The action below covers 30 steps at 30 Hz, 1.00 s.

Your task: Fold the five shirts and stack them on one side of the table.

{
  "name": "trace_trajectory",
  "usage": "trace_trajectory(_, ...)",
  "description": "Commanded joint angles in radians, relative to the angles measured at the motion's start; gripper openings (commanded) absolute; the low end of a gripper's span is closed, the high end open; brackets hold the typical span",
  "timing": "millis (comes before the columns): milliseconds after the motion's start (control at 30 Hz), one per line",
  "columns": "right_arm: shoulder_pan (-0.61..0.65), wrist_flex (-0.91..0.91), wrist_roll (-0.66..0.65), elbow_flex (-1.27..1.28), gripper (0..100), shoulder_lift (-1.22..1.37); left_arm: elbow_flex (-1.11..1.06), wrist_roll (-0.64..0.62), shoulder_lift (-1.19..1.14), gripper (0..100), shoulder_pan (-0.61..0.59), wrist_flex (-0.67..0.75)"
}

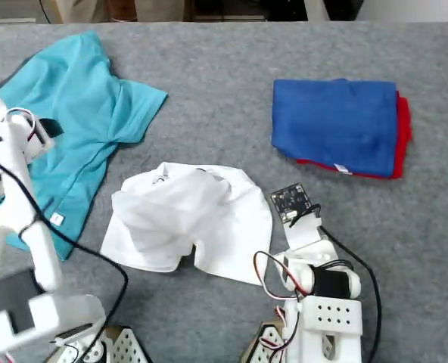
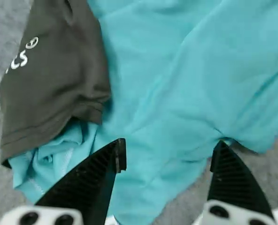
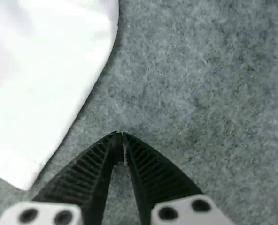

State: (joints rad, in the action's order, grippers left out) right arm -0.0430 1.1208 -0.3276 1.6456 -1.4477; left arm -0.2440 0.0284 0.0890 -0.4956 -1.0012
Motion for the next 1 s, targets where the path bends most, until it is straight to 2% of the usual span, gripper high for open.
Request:
trace_trajectory(0,0.008,-0.011,-0.008,0.002,0.2,-0.007,0.064,0.014,-0.159,29,-0.015,0.063)
trace_trajectory(167,0.012,-0.008,-0.008,0.002,0.2,-0.007,0.269,0.014,-0.472,29,-0.032,0.055)
trace_trajectory(267,0.012,-0.008,-0.008,0.002,0.2,-0.007,0.463,0.02,-0.653,22,-0.071,-0.009)
trace_trajectory(567,0.012,-0.008,-0.008,0.002,0.2,-0.007,1.278,0.021,-1.11,2,-0.252,-0.273)
trace_trajectory(800,0.012,-0.008,-0.008,0.002,0.2,-0.007,1.93,0.057,-1.282,3,-0.377,-0.414)
trace_trajectory(967,0.012,-0.008,-0.008,0.002,0.2,-0.007,1.916,0.14,-1.218,3,-0.393,-0.483)
